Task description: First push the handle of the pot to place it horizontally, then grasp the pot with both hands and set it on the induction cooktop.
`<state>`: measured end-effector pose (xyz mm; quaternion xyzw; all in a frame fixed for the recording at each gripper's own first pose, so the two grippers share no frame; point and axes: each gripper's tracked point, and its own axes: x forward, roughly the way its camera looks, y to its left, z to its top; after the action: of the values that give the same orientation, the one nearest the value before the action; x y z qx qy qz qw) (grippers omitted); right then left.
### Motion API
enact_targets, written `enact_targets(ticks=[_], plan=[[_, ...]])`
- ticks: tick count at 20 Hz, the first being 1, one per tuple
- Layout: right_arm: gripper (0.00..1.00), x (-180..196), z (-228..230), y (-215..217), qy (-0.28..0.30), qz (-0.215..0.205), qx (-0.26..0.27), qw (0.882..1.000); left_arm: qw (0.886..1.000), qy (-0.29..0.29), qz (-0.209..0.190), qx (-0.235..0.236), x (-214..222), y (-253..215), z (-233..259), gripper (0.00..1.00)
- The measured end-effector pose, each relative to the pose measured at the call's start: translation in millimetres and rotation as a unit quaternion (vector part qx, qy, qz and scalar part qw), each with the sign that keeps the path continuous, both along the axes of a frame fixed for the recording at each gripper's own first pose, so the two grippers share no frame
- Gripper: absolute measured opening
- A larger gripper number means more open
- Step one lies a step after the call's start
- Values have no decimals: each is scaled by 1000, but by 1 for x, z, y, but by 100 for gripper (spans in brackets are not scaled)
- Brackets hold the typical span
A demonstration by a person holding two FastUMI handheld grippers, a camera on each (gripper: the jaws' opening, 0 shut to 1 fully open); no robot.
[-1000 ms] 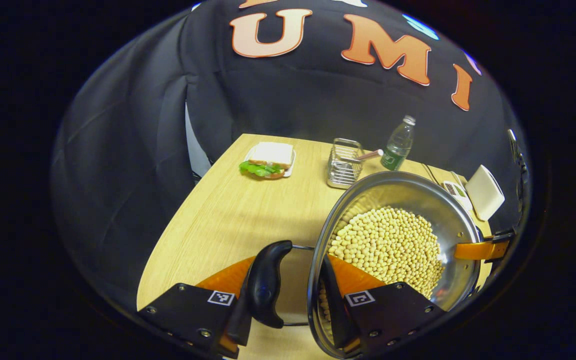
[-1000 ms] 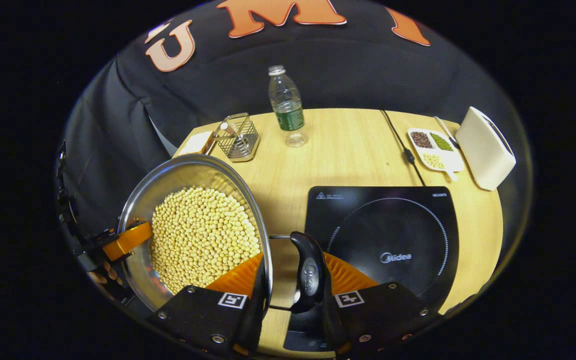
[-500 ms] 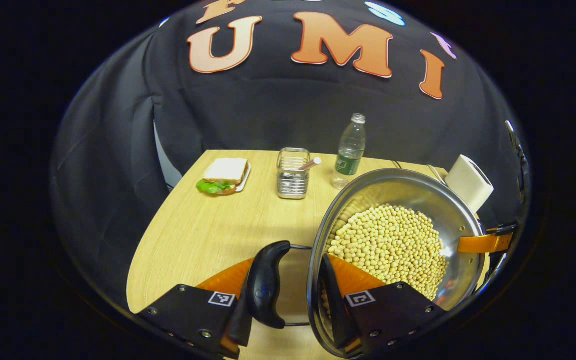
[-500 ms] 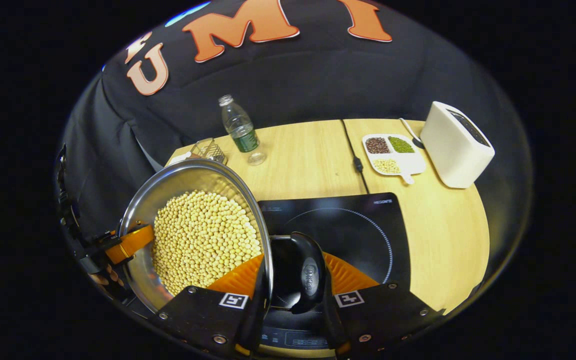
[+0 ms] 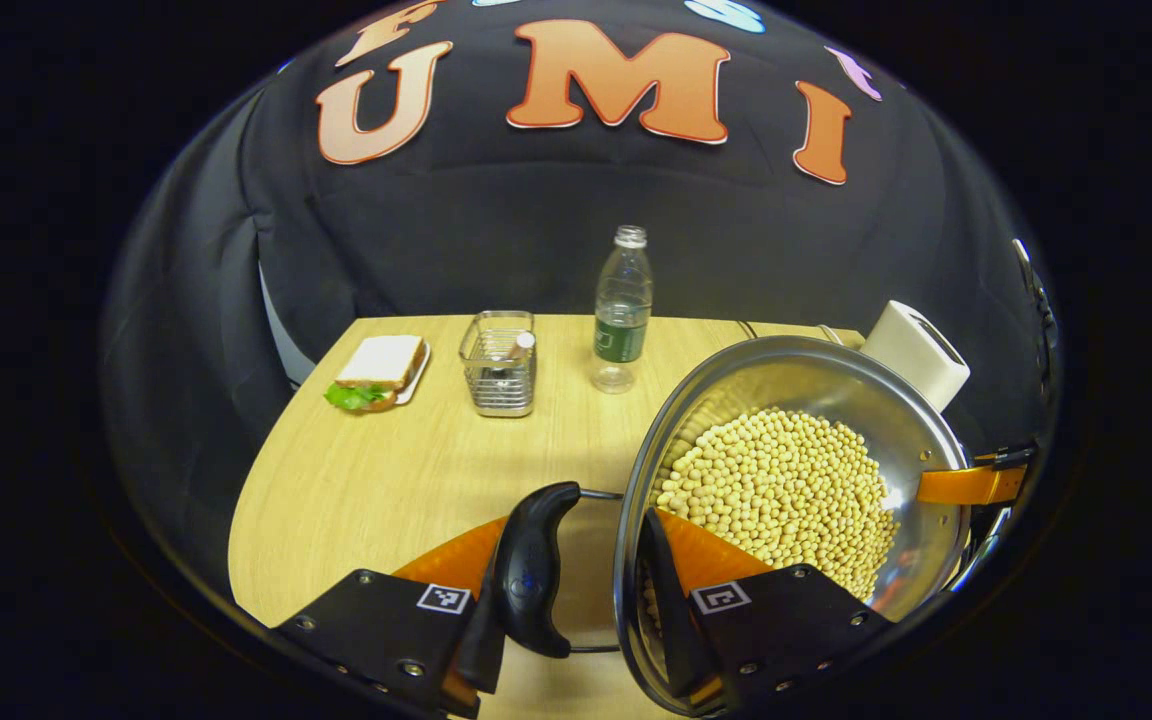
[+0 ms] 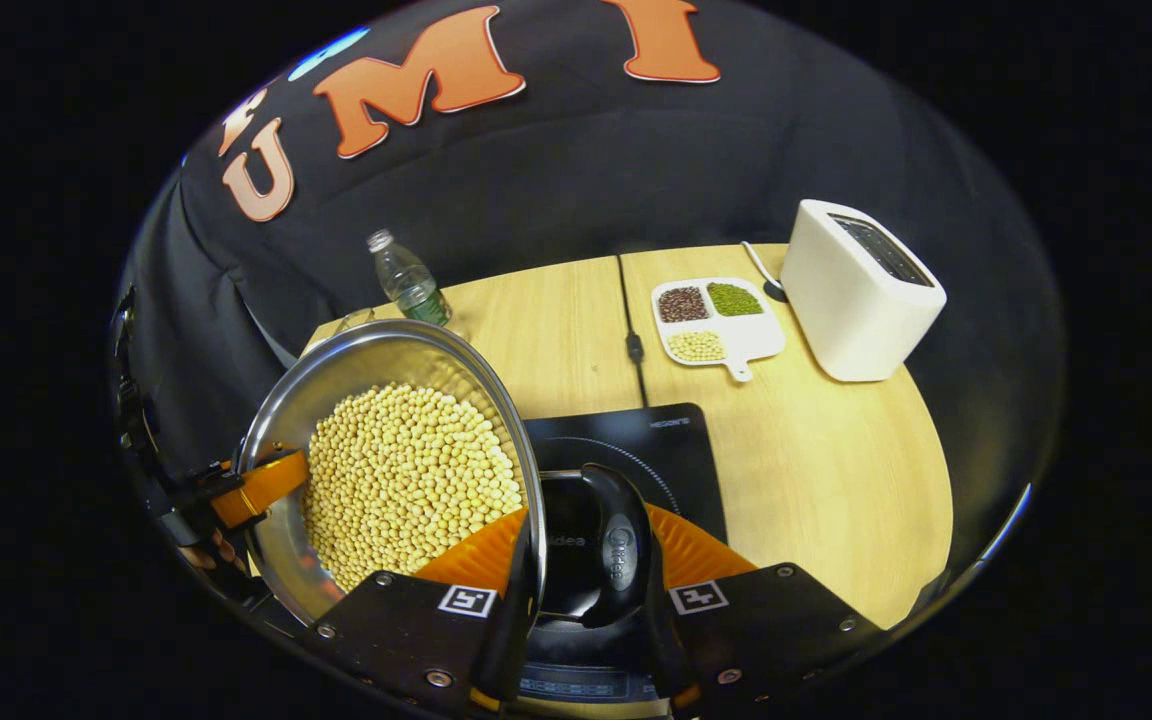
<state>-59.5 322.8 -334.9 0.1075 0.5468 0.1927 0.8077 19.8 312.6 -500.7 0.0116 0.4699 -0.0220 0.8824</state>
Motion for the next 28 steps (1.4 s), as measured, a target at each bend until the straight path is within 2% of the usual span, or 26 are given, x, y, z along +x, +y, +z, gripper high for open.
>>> enact_targets(ticks=[6,12,19,28], plan=[[48,9,-11,-34,6,-24,-7,1000,1000,5,-17,0,7,4,5,65],[49,16,-42,-62,22,-38,-14,999,999,19,-33,0,9,-1,0,65],[49,27,-77,-57,45,-36,-18,998,998,43,-43,7,10,-1,1,65],[48,31,-89,-48,50,-32,-19,998,998,58,-40,5,7,-2,-3,65]])
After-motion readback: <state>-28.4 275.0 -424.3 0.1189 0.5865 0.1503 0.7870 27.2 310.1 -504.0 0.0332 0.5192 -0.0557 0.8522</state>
